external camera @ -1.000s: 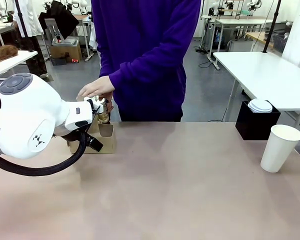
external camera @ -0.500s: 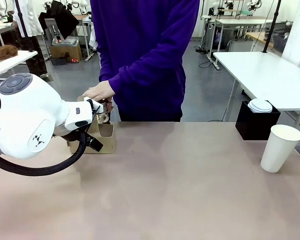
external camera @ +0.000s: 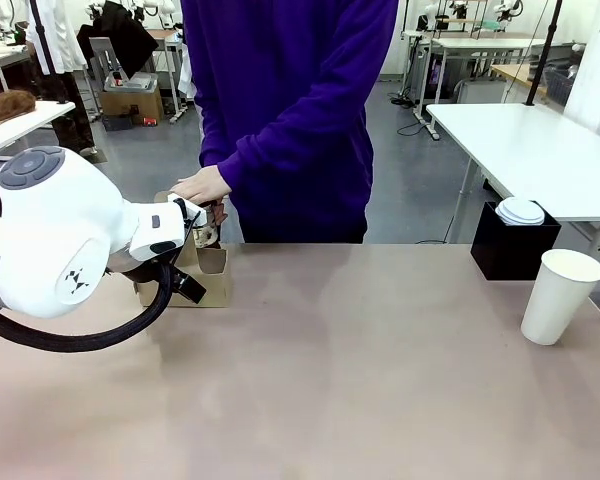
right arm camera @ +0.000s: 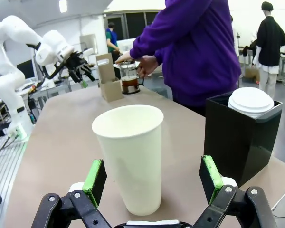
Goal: Pour a drink into a cup and package it in a carrier.
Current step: Pick up the 600 ml Paper Cup and place it in the middle top area of the table.
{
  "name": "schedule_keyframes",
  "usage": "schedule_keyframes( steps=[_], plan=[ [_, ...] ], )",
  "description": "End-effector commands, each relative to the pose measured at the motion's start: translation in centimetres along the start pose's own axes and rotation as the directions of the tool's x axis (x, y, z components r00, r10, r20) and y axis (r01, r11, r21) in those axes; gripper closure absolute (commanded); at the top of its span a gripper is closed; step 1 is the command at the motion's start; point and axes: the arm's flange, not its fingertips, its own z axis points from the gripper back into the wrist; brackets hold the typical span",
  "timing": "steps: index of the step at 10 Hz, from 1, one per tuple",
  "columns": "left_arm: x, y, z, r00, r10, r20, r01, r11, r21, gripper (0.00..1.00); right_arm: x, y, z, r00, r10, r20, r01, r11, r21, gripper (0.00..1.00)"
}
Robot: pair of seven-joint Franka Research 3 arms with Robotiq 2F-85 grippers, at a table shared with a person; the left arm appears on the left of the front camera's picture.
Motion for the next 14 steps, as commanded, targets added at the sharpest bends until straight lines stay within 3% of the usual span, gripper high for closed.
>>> schedule_keyframes(
  steps=[1,8,14],
  plan=[
    [0.0,0.0,0.0,1.000,0.000,0.000,0.000,1.000,-0.001,0.00,-1.0,0.1,-1.0,1.000,0.030,-0.006,-0.030,1.000,-0.010,0.00],
    [0.0,0.0,0.0,1.000,0.000,0.000,0.000,1.000,-0.001,0.00,-2.6,1.8,-4.7,0.998,0.016,-0.067,-0.015,1.000,0.014,0.00],
    [0.0,0.0,0.0,1.000,0.000,0.000,0.000,1.000,-0.001,0.00,-3.8,2.7,-7.3,0.999,0.007,-0.052,-0.005,0.999,0.048,0.00]
  ],
)
